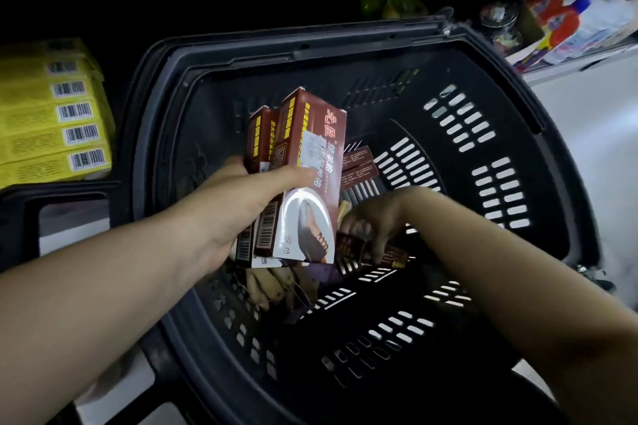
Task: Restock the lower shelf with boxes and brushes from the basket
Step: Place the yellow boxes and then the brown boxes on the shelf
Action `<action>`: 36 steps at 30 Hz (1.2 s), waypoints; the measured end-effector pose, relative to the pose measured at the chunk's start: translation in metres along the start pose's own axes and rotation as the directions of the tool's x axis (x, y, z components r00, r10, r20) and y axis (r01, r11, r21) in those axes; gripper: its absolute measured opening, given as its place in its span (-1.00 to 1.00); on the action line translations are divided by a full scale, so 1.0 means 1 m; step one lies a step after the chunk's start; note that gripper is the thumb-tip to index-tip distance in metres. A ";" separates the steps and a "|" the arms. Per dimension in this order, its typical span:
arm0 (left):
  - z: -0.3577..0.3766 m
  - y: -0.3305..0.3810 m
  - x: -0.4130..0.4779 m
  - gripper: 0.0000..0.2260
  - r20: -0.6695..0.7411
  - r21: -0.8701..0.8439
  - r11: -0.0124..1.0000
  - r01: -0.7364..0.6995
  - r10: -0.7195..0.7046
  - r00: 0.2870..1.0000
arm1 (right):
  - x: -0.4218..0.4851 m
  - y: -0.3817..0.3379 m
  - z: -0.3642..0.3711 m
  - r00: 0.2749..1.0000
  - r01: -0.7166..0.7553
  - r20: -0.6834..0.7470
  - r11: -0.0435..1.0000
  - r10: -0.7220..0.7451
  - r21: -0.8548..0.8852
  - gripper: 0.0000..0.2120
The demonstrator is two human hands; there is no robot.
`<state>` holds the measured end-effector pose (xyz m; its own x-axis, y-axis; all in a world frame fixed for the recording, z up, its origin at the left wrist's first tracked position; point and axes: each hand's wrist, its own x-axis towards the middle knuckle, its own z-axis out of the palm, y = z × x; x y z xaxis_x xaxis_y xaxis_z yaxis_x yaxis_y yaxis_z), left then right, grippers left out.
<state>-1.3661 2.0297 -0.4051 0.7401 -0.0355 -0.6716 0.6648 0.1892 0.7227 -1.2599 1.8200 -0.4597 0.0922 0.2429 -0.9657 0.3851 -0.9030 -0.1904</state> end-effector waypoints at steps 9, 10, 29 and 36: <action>0.008 0.013 -0.014 -0.73 0.101 -0.235 0.964 0.123 -0.102 0.990 | -0.130 -0.041 0.036 0.358 0.366 -0.875 0.911 -0.326 -0.190 -0.25; 0.008 0.015 -0.017 -0.74 0.108 -0.274 0.955 0.114 -0.087 0.990 | -0.130 -0.050 0.044 0.290 0.322 -0.901 0.920 -0.322 -0.225 -0.23; -0.037 0.030 -0.082 -0.21 -0.090 -0.240 0.945 -0.221 0.205 0.975 | -0.138 -0.160 0.064 0.226 0.969 -0.943 0.045 0.244 0.244 -0.26; -0.116 0.040 -0.124 -0.48 -0.064 -0.055 0.987 -0.149 0.146 0.987 | -0.136 -0.193 0.044 0.629 0.743 -0.773 -0.229 -0.080 0.629 -0.49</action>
<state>-1.4428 2.1556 -0.3123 0.8209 0.0554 -0.5683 0.5404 0.2458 0.8047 -1.3877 1.9458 -0.2998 0.7372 0.4987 -0.4558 -0.5970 0.1649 -0.7851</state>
